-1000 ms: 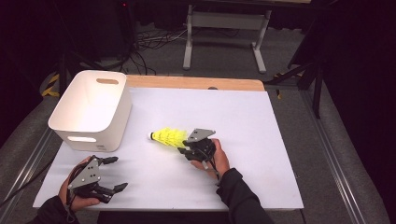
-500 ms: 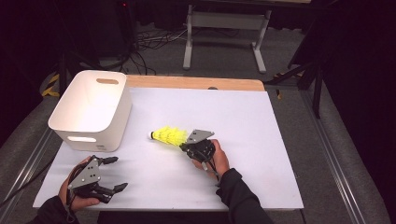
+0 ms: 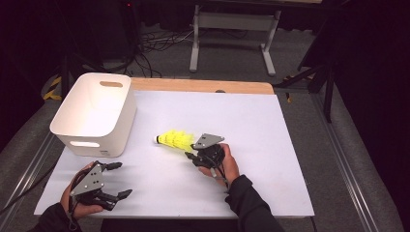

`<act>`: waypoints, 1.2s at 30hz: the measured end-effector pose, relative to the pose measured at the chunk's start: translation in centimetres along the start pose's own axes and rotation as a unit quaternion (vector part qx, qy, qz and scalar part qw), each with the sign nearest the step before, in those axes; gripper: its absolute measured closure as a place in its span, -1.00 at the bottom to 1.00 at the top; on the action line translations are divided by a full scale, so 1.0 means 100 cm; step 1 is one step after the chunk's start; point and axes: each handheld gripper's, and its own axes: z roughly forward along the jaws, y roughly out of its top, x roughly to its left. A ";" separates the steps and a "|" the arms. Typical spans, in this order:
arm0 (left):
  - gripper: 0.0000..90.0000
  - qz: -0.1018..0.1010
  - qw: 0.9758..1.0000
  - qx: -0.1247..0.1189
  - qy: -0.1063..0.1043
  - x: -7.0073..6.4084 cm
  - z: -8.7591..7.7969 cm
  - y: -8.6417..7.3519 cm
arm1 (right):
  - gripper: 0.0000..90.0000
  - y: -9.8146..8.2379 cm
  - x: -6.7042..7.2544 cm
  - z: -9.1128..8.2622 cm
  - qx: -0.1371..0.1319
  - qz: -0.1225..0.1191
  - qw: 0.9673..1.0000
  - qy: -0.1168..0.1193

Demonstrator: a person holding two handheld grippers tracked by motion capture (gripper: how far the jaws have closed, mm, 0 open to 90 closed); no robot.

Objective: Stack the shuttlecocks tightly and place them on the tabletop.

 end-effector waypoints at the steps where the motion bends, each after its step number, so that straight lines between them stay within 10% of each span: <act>1: -0.80 0.000 1.000 0.000 0.000 0.000 0.000 0.000 | 0.38 0.001 0.000 -0.003 -0.007 -0.002 1.000 -0.001; 15: -0.80 -0.004 1.000 -0.003 0.004 0.000 -0.001 0.000 | 0.13 0.006 0.002 -0.048 -0.070 -0.032 0.997 -0.019; 36: -0.80 -0.001 1.000 -0.003 0.008 0.000 -0.002 0.001 | -0.28 -0.022 0.012 -0.087 -0.075 -0.054 0.994 -0.066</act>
